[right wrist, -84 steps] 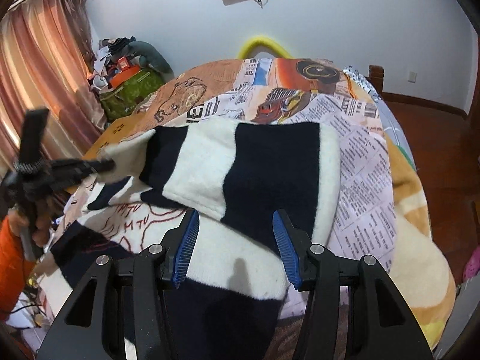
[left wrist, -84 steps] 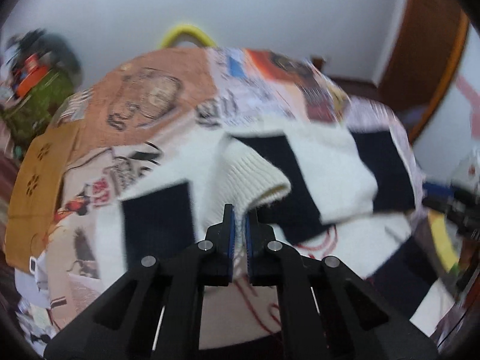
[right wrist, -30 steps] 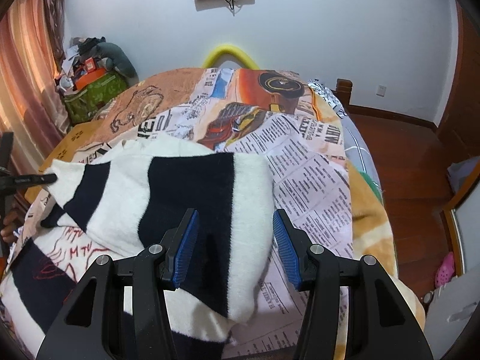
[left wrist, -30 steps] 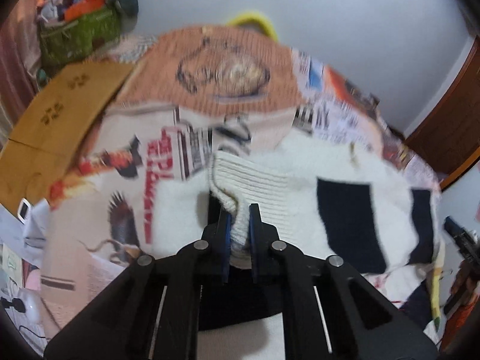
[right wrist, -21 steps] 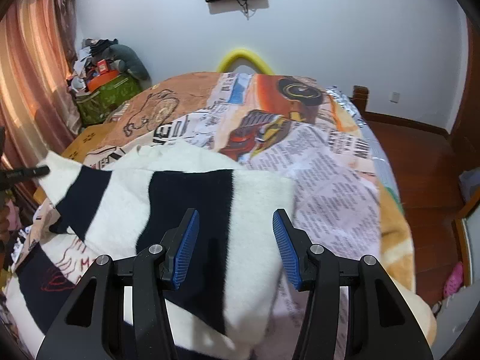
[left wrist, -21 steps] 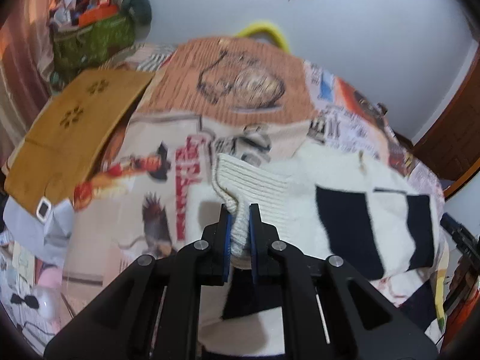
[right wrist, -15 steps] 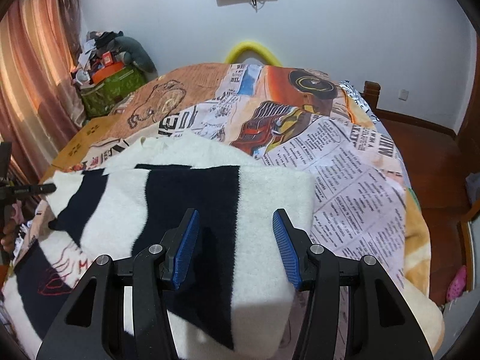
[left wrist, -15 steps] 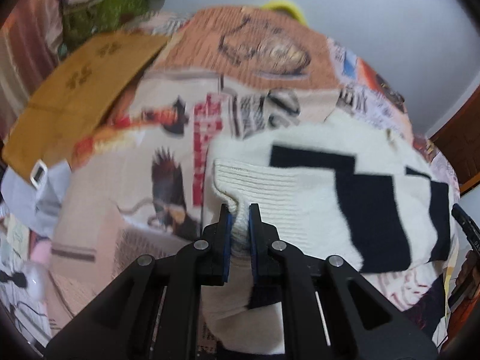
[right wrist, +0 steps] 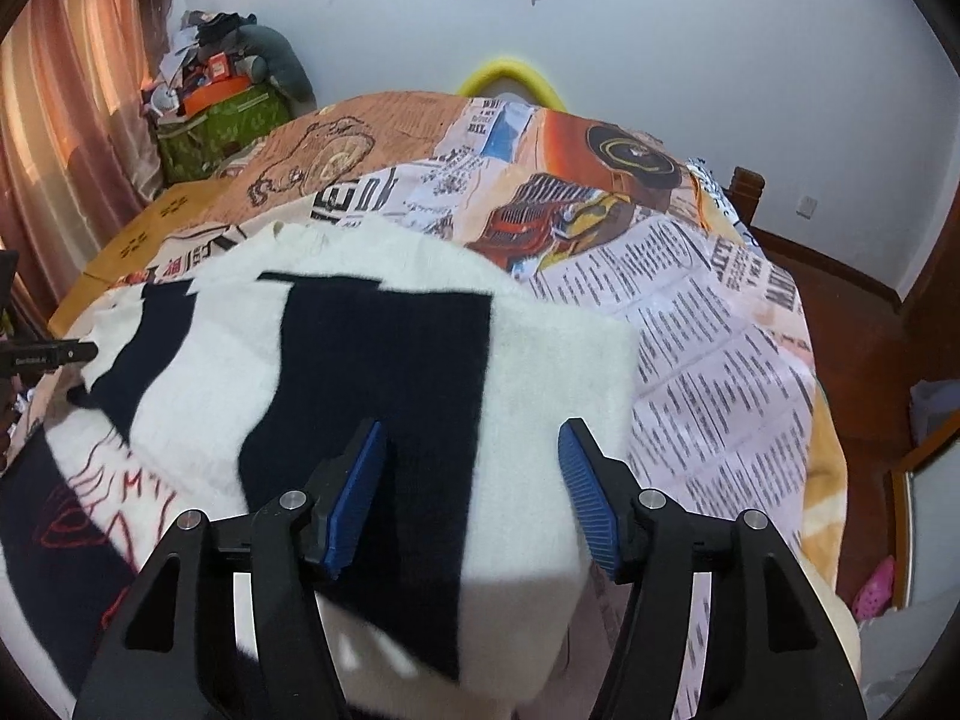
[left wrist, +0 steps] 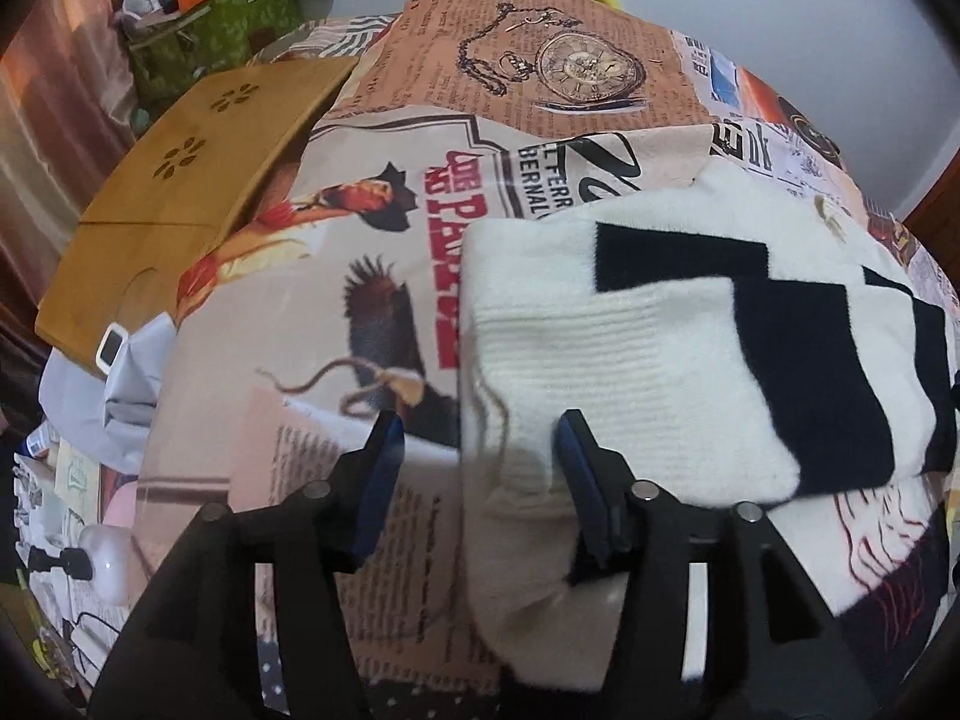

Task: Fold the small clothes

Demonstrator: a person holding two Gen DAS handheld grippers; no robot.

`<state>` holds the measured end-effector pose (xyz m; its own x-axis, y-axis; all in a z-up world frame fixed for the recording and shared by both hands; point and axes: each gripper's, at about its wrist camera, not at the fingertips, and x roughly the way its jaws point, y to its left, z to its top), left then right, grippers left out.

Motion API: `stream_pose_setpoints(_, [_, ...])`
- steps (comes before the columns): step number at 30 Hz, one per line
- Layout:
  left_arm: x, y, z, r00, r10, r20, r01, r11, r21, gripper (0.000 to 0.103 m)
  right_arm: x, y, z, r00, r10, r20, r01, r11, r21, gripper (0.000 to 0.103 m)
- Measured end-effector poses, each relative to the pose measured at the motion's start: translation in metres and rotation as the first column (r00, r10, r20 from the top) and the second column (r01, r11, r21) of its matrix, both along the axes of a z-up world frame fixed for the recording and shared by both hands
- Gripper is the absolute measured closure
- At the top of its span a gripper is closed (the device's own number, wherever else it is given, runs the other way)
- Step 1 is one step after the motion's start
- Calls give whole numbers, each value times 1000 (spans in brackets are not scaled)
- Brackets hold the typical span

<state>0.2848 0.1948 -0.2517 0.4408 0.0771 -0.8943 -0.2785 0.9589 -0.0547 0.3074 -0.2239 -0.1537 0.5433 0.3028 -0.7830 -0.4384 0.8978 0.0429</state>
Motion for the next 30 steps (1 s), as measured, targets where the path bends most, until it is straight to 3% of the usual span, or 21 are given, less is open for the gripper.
stream_pose_setpoints(5, [-18,5,11,1000,18,-1,-18,1000,25,42,-21,-11,4,1000,-15,-18,15,999,-30,43])
stream_pose_setpoints(14, [-68,3,29,1000,25,4,-25,999,25,32,-81,-39,11,998,-42,-46,42,999,-6,43])
stream_pose_setpoints(25, [-139,-30,29,1000,-23,-7,22,996,-83,27,-143,-53,-5,988,-70,-136,76,997,33,43])
stream_pose_setpoints(30, [-160,-47,21,998,-58,-23,55,994,-98,27,-159,-58,-12,982,-94,-163,108,991,78,43])
